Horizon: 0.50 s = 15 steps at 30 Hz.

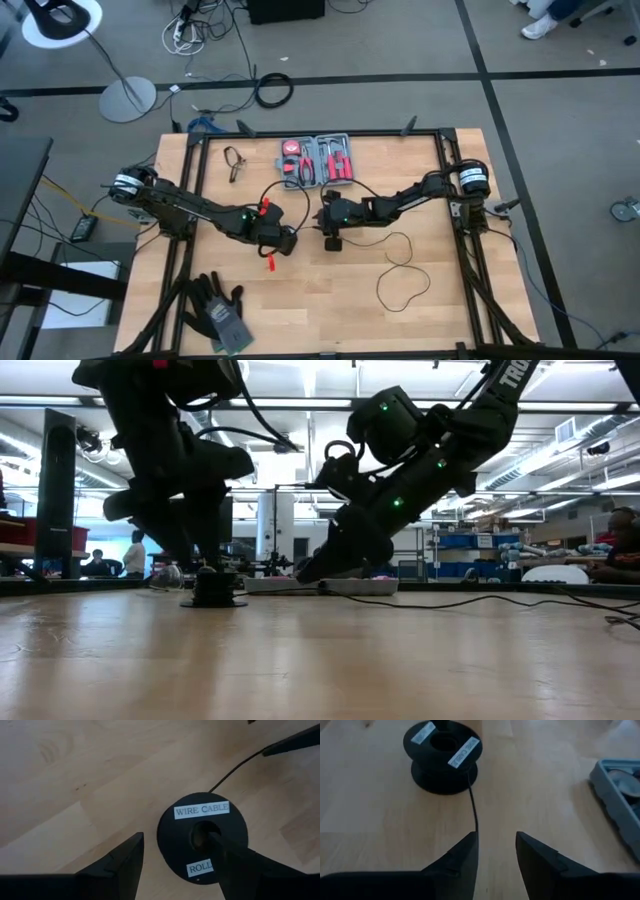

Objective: Coil cords
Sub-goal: Uncoil the black wire from the black spool

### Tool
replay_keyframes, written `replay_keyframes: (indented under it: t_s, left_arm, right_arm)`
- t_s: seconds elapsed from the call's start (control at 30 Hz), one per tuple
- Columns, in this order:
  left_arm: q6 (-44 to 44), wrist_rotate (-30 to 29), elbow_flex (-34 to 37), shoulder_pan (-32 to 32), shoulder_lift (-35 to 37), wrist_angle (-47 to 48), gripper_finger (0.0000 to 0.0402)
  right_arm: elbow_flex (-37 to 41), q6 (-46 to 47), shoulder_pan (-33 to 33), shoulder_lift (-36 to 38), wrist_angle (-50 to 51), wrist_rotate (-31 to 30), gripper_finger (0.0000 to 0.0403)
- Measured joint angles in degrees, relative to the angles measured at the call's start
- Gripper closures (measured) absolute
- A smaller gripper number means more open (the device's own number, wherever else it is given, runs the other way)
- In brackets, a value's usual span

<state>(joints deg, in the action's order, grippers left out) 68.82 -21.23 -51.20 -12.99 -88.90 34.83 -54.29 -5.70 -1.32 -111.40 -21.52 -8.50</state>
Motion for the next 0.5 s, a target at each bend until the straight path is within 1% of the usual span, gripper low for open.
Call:
replay_keyframes:
  t_s: [0.13, 0.5]
  left_arm:
    - [-0.03, 0.36, 0.02, 0.17, -0.09, -0.74, 0.0179]
    - [0.15, 0.35, 0.01, 0.2, -0.53, -2.5, 0.0179]
  right_arm:
    - [0.01, 0.04, 0.0, 0.01, 0.2, 0.21, 0.0276]
    - [0.01, 2.88, 0.02, 0.01, 6.67, 1.26, 0.029]
